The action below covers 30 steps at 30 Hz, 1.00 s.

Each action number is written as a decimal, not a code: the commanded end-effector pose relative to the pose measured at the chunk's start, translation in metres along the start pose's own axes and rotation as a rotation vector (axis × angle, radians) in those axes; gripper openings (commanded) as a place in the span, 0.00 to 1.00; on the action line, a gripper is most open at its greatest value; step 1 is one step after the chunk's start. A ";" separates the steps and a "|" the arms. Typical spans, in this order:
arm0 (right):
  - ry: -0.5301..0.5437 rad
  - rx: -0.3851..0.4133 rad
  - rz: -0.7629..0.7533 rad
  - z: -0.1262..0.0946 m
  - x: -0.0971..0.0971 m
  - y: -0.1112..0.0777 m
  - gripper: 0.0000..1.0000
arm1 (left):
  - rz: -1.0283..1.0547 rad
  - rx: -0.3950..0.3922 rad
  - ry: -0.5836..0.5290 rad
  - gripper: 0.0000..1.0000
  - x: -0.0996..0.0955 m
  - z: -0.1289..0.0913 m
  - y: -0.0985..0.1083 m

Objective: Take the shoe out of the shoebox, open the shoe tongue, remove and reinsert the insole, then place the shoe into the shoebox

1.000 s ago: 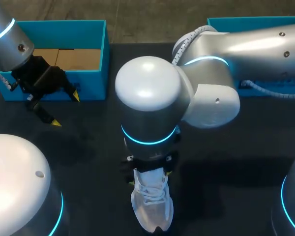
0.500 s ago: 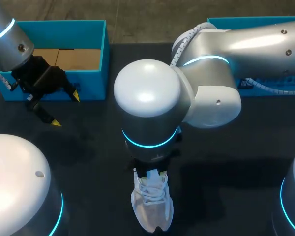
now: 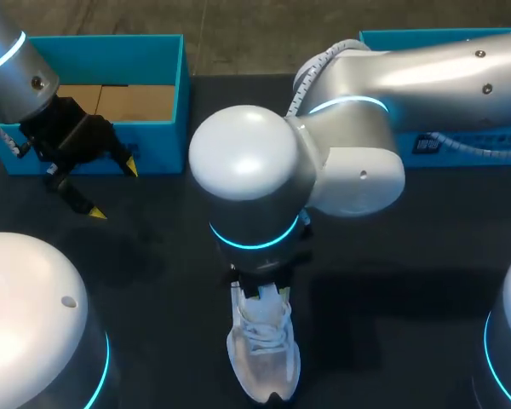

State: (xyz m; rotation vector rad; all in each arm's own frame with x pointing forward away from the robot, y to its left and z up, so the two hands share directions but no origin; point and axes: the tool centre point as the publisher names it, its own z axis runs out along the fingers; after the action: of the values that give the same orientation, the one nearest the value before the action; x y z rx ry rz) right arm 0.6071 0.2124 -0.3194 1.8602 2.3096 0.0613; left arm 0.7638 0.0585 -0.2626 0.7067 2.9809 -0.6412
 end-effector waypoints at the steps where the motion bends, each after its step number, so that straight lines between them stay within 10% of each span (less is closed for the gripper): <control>1: -0.024 -0.007 0.248 0.013 0.013 0.003 0.31 | 0.000 -0.004 0.000 1.00 0.001 -0.001 0.000; 30: 0.012 -0.016 0.198 0.028 0.013 0.011 0.33 | 0.000 -0.004 0.000 1.00 0.001 -0.001 0.000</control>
State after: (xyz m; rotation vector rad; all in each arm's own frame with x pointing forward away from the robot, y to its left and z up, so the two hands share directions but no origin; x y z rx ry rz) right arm 0.6232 0.2233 -0.3434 1.8682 2.3089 0.0832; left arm 0.7638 0.0585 -0.2625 0.7066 2.9810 -0.6411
